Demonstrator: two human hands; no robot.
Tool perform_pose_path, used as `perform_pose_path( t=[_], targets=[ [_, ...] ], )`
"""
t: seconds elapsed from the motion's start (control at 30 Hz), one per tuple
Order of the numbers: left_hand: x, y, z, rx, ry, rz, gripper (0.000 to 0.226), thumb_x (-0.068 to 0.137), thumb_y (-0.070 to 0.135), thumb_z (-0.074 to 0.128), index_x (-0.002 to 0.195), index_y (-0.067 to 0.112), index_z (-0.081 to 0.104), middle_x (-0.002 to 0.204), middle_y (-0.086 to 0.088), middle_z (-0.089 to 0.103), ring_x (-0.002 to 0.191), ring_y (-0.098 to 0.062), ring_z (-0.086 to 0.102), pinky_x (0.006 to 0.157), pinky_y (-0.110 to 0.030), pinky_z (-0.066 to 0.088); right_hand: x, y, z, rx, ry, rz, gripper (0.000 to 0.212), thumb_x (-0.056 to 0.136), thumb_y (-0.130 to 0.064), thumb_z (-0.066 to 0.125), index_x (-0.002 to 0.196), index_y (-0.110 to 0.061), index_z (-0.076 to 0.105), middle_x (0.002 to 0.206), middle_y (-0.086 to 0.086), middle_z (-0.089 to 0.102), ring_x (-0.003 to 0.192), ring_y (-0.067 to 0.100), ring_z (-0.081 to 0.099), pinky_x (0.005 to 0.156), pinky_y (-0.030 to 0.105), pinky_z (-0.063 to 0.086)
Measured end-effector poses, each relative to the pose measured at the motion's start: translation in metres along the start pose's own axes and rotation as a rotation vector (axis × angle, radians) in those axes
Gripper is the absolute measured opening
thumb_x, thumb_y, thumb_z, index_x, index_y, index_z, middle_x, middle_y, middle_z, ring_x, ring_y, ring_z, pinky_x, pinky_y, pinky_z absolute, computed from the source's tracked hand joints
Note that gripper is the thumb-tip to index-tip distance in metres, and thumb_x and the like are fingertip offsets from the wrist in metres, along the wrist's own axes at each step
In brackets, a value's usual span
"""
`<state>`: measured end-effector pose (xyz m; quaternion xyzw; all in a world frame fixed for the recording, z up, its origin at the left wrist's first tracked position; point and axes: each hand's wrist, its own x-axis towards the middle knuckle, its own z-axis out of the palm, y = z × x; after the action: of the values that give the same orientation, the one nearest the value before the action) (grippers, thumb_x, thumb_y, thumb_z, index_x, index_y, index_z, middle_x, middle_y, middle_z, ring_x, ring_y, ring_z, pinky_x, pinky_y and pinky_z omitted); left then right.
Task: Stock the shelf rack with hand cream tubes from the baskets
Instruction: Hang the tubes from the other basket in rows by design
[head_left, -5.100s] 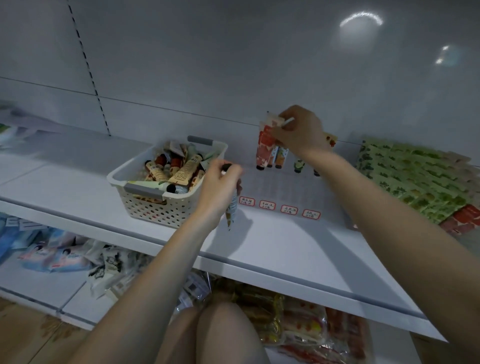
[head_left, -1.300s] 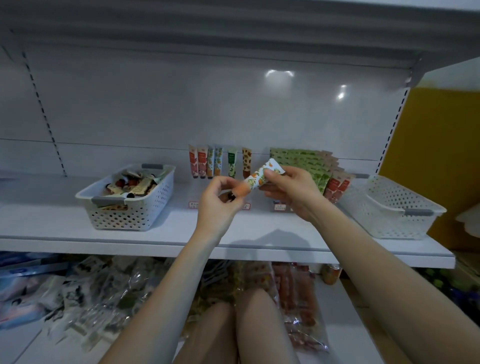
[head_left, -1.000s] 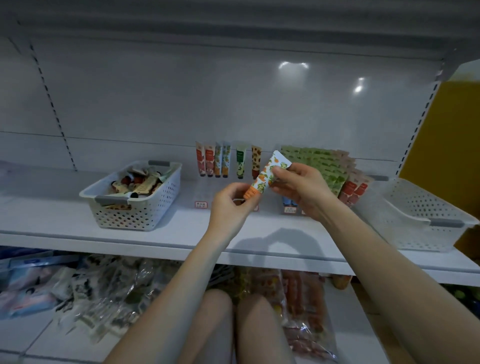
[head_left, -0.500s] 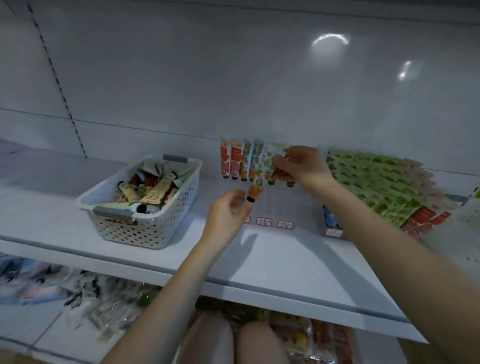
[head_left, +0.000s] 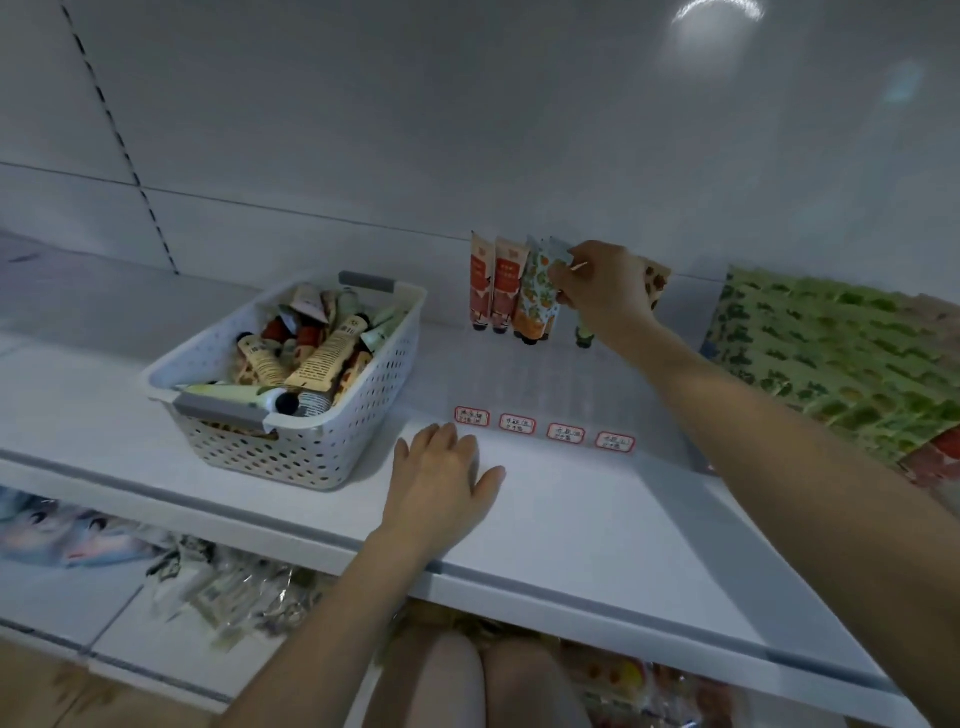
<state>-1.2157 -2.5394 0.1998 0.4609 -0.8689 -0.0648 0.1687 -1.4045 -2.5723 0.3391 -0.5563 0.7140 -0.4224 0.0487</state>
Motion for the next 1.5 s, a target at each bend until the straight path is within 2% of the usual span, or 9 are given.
perform_pose_path(
  t=[0.1,0.17,0.23,0.33,0.77,1.0,1.13,1.3,1.5],
  targets=[
    [0.001,0.0,0.0,0.011,-0.001,0.002,0.035,0.089,0.049,0.04,0.074,0.019,0.046,0.084,0.005,0.045,0.093,-0.017,0.048,0.087,-0.038,0.042,0.002,0.001,0.007,0.003,-0.002,-0.002,0.025,0.092,-0.014,0.054,0.098,0.01,0.059,0.093,0.027,0.066,0.086,0.037,0.065,0.077,0.045,0.053],
    [0.002,0.0,0.0,0.012,0.001,0.003,0.035,0.089,0.049,0.039,0.074,0.018,0.047,0.083,0.005,0.045,0.093,-0.017,0.048,0.087,-0.037,0.041,0.003,-0.001,0.01,-0.011,-0.011,-0.011,0.023,0.092,-0.013,0.054,0.092,0.009,0.059,0.091,0.026,0.066,0.081,0.035,0.065,0.07,0.037,0.054],
    [0.002,-0.001,0.0,0.004,0.002,0.004,0.035,0.089,0.049,0.04,0.074,0.018,0.048,0.084,0.005,0.046,0.093,-0.016,0.047,0.087,-0.036,0.041,0.004,-0.003,0.014,-0.058,-0.035,-0.023,0.017,0.093,-0.013,0.052,0.081,0.0,0.056,0.081,0.021,0.062,0.068,0.027,0.056,0.057,0.027,0.041],
    [0.001,-0.002,0.002,0.013,0.007,0.003,0.035,0.089,0.049,0.04,0.075,0.017,0.049,0.086,0.004,0.049,0.094,-0.016,0.047,0.086,-0.035,0.04,0.005,-0.001,0.02,-0.052,-0.076,-0.003,0.028,0.093,-0.011,0.05,0.066,-0.007,0.043,0.073,0.019,0.053,0.066,0.022,0.048,0.06,0.028,0.034],
    [0.003,-0.002,0.004,0.019,-0.002,-0.002,0.033,0.09,0.048,0.039,0.077,0.019,0.047,0.087,0.007,0.045,0.095,-0.013,0.045,0.088,-0.033,0.038,0.009,0.005,0.026,-0.117,-0.072,0.026,0.031,0.093,-0.011,0.05,0.065,-0.009,0.04,0.073,0.015,0.051,0.066,0.021,0.046,0.059,0.03,0.036],
    [0.002,-0.002,0.003,0.031,-0.018,-0.015,0.033,0.091,0.048,0.038,0.081,0.019,0.048,0.095,0.004,0.051,0.101,-0.015,0.046,0.091,-0.034,0.038,0.007,0.0,0.028,-0.263,-0.079,-0.02,0.041,0.095,-0.013,0.047,0.059,-0.015,0.029,0.058,0.001,0.037,0.051,0.014,0.038,0.043,0.019,0.027],
    [0.002,-0.001,0.001,0.016,-0.028,-0.019,0.032,0.091,0.048,0.037,0.077,0.02,0.045,0.089,0.006,0.045,0.1,-0.015,0.046,0.093,-0.036,0.039,0.006,0.0,0.031,-0.28,-0.065,-0.039,0.041,0.096,-0.013,0.046,0.059,-0.016,0.028,0.059,0.001,0.037,0.063,0.022,0.045,0.045,0.022,0.029],
    [0.002,-0.001,0.001,0.011,-0.042,-0.023,0.032,0.092,0.048,0.037,0.083,0.019,0.049,0.102,0.003,0.054,0.106,-0.015,0.045,0.096,-0.036,0.038,0.006,0.001,0.03,-0.26,-0.066,-0.021,0.037,0.094,-0.008,0.046,0.061,-0.013,0.031,0.059,0.001,0.037,0.057,0.019,0.04,0.045,0.021,0.028],
    [0.003,-0.001,0.001,0.004,-0.034,-0.015,0.033,0.091,0.048,0.038,0.077,0.019,0.046,0.089,0.006,0.046,0.1,-0.015,0.047,0.093,-0.037,0.04,0.006,0.0,0.028,-0.218,-0.056,-0.001,0.039,0.094,-0.01,0.046,0.06,-0.018,0.029,0.058,0.0,0.037,0.05,0.01,0.034,0.044,0.019,0.025]
  ],
)
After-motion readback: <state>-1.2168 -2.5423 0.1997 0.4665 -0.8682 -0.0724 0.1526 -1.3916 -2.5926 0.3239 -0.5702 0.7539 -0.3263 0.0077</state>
